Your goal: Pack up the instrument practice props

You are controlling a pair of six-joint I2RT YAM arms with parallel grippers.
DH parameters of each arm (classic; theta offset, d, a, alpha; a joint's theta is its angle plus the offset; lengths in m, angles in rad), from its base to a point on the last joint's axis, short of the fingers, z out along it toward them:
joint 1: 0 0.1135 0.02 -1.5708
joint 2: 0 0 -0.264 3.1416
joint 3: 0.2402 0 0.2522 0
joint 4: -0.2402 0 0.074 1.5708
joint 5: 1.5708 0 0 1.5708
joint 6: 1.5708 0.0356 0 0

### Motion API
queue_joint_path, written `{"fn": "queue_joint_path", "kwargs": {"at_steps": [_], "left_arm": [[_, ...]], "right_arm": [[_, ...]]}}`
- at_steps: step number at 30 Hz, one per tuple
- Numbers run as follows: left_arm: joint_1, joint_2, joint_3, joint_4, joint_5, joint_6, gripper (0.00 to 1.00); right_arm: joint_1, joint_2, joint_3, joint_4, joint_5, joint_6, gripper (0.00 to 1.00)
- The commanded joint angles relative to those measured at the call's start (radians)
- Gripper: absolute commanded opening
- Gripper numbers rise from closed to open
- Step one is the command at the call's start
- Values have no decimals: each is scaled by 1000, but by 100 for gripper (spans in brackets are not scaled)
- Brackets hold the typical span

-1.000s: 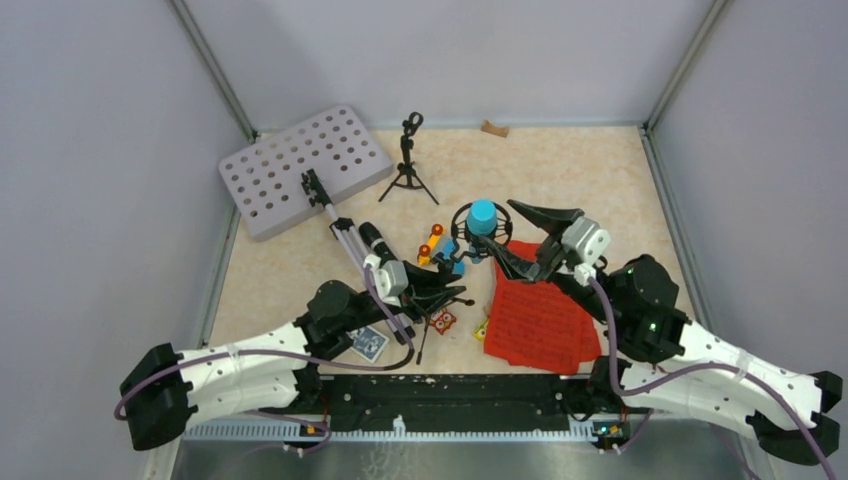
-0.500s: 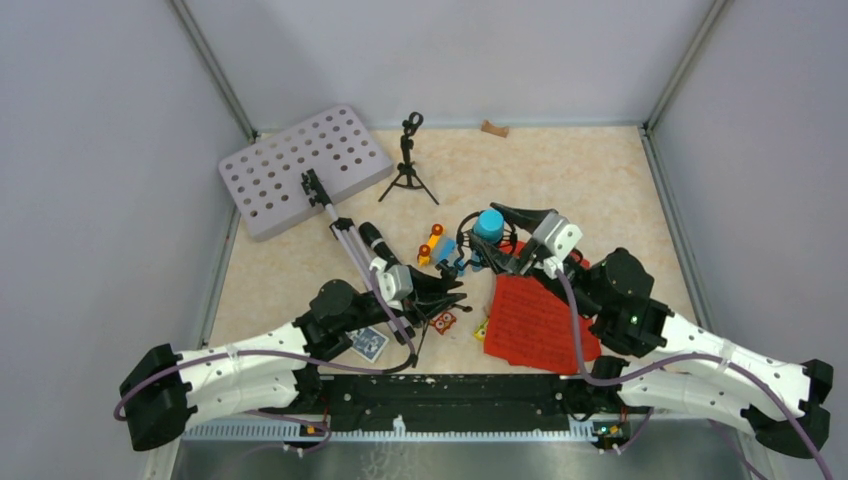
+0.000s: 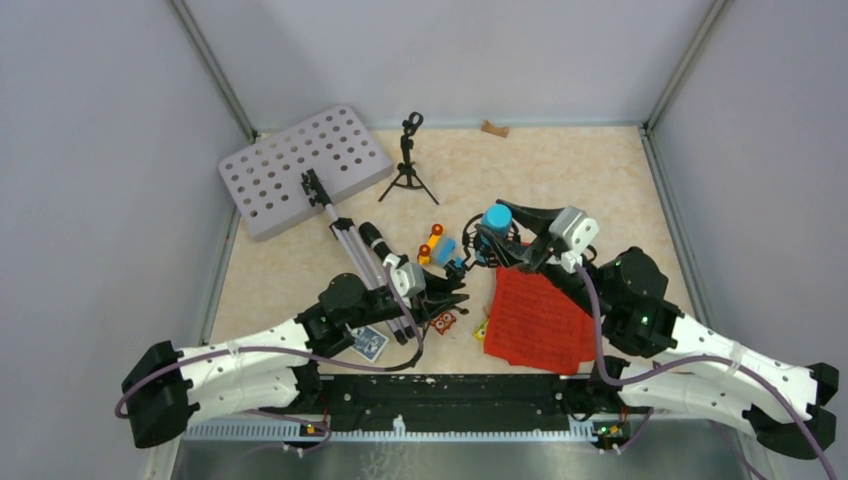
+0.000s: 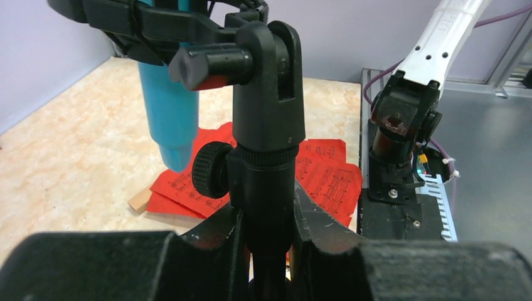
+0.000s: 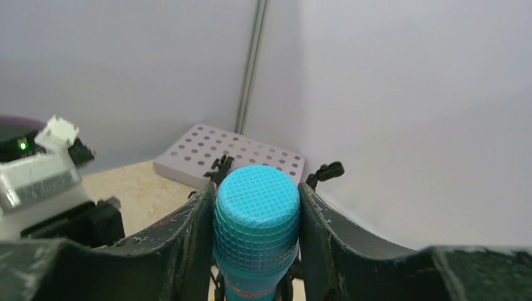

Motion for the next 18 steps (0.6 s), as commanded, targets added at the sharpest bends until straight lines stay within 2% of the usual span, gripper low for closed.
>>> {"fn": "queue_joint_path", "kwargs": {"at_steps": [1,11,15,18], "left_arm": [[-2,12,73,-6,-13,16,0],[-2,-37,65,-76,-111,16,0],[-2,-91,60,-110,-201,16,0],[-2,-171,78,-174,-325,16,0]], "right_arm": [[5,25,152,-1,-7,-17,0],[5,95,454,-93,11,52,0],[4,98,482,-106,134,146,0],[5,115,504,-186,275,153,0]]}}
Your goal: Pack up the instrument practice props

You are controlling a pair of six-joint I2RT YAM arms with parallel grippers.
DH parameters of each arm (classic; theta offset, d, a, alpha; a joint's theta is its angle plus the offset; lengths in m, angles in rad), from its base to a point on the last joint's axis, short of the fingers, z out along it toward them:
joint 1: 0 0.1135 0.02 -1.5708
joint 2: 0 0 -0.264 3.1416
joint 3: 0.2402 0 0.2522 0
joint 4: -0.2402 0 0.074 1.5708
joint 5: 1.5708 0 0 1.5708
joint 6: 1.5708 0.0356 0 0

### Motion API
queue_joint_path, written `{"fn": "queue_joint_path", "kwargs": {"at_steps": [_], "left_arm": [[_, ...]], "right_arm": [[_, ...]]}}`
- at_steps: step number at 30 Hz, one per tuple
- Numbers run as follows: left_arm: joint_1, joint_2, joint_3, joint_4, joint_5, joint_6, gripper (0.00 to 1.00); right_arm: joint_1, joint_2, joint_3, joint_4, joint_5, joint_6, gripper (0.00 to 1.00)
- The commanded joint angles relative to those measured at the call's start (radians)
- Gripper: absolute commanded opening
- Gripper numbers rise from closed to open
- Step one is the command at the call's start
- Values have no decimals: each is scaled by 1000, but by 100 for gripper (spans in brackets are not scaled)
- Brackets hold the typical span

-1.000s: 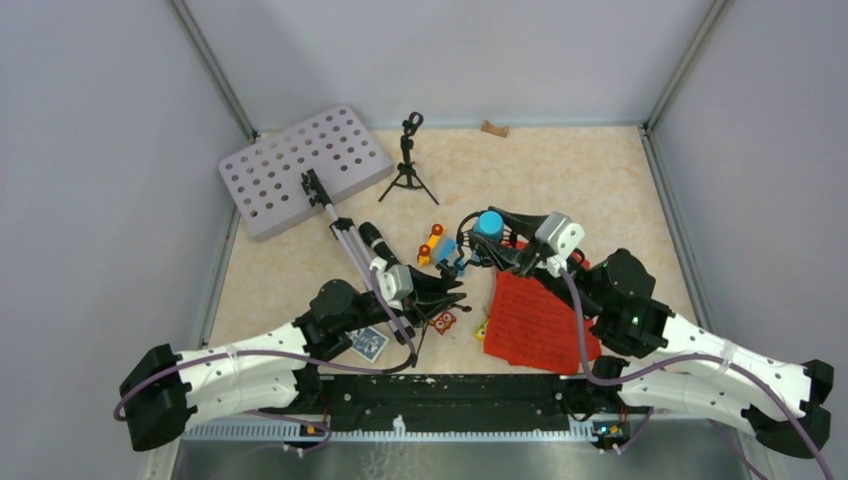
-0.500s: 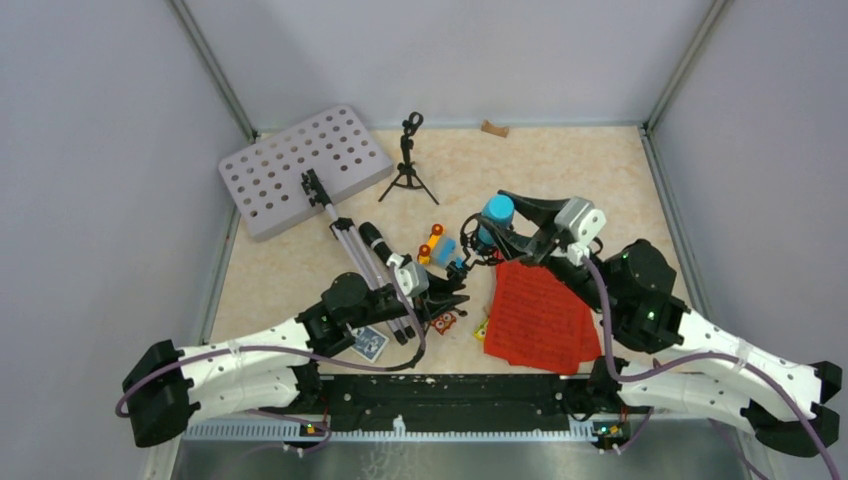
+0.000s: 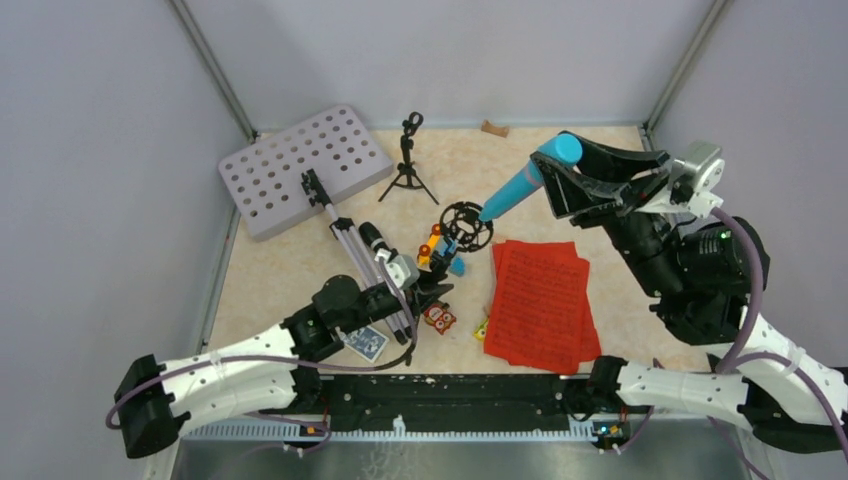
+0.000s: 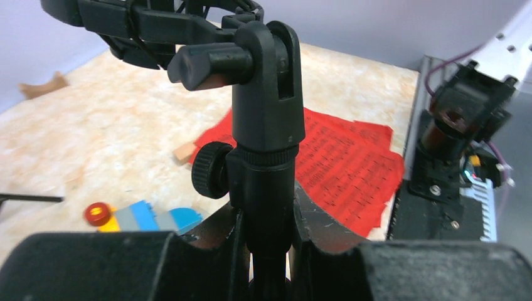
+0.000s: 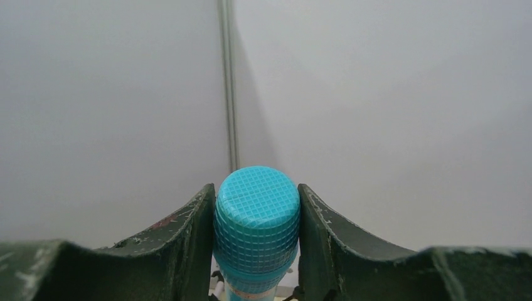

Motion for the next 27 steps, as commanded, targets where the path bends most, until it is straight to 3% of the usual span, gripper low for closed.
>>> {"fn": "queue_joint_path", "kwargs": {"at_steps": [1,6,10,17,22,27], "left_arm": [[-1,-140,75,-6,-215,14,0],[-1,-292,162,-197,-407,106,0],[-2,-361,218,-287,-405,180,0],[-1,-425,273,-416,-407,226,0],[-2,-520,298,-509,-463,227,0],[0,-616,312,-576,-495,252,0]], "right_arm": [[6,38,58,-104,247,56,0],[5,104,78,-159,536,16,0],[-7,189,109,-289,556,54,0],[-68,460,303,-617,233,267,0],[-191,631,347,-631,-168,359,0],[-225,835,457,-626,-359,330,0]]}}
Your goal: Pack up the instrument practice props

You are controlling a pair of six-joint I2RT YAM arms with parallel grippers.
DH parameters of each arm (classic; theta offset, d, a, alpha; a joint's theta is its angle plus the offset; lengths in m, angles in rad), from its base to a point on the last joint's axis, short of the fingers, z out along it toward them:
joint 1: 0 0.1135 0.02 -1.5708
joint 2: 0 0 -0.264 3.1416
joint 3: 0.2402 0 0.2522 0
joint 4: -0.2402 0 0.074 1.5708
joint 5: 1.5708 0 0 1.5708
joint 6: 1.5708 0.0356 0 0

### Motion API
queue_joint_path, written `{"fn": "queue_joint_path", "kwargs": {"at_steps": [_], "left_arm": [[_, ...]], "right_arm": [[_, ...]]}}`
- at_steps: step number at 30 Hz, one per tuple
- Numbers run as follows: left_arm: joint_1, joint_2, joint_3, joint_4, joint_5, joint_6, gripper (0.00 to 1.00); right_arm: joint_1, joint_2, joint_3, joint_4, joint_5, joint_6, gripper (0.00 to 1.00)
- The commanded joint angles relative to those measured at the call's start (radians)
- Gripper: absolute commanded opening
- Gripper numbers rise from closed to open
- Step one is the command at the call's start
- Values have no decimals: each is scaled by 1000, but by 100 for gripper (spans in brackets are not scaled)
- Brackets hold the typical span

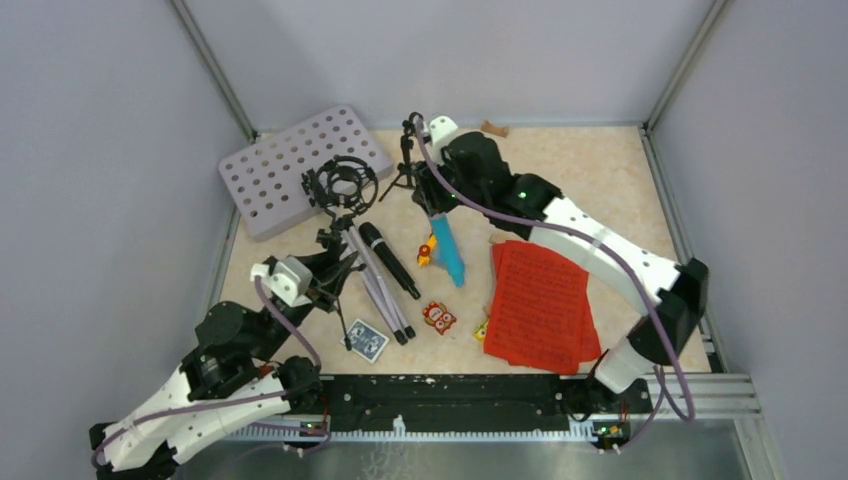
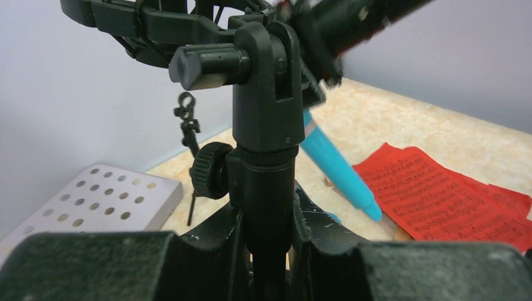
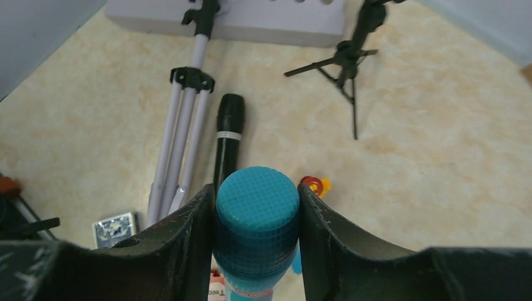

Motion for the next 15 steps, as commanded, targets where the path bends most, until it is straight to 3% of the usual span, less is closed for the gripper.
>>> {"fn": "queue_joint_path", "kwargs": {"at_steps": [1,10,15], "left_arm": [[-1,-76,83,4,-51,36,0],[-1,-157,136,-33,-55,22,0],[0,-165,172,-58,-62,36,0]], "right_arm": [[-22,148,150,0,-279,26,0],[-31,594,575,-147,-367,17,0],[-40,763,725,-195,-358,7,0]]}}
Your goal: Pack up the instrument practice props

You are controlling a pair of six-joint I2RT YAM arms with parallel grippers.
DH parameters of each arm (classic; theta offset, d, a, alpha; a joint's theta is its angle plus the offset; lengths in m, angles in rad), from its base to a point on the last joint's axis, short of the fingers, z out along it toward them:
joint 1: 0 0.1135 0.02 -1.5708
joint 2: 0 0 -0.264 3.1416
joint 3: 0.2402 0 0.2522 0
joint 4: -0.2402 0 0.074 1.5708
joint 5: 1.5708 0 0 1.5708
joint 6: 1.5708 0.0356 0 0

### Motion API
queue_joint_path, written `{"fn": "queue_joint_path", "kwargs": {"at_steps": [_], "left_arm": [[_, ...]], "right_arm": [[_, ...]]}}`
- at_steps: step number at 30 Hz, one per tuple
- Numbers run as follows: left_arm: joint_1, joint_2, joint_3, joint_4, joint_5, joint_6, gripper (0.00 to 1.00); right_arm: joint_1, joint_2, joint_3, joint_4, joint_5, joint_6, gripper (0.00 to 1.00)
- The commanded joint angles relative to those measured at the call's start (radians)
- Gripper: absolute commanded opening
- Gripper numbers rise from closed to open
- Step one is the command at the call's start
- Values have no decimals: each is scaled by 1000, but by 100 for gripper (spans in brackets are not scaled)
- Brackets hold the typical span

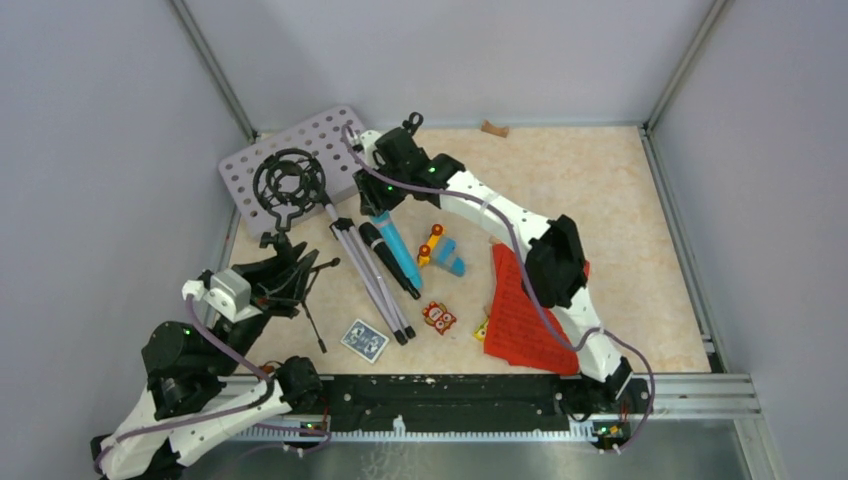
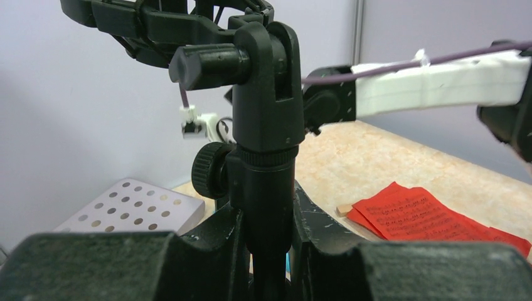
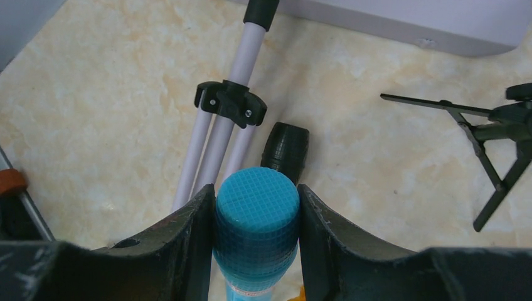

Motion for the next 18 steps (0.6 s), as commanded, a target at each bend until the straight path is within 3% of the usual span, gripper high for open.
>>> {"fn": "queue_joint_path", "kwargs": {"at_steps": [1,10,14,18], "left_arm": [[0,-15,64,49,-12,23,0],[-1,-29,59,32,-33,19,0],[-1,-23,59,33,-23,16,0],[-1,-21,58,32,-13,10,0]], "right_arm": [[-17,93,127,-45,-32,0,0],[-31,191,143,-29,10,-46,0],[-41,218,126,10,32,-25,8],[-50,222,86,69,33,-1,26]]}}
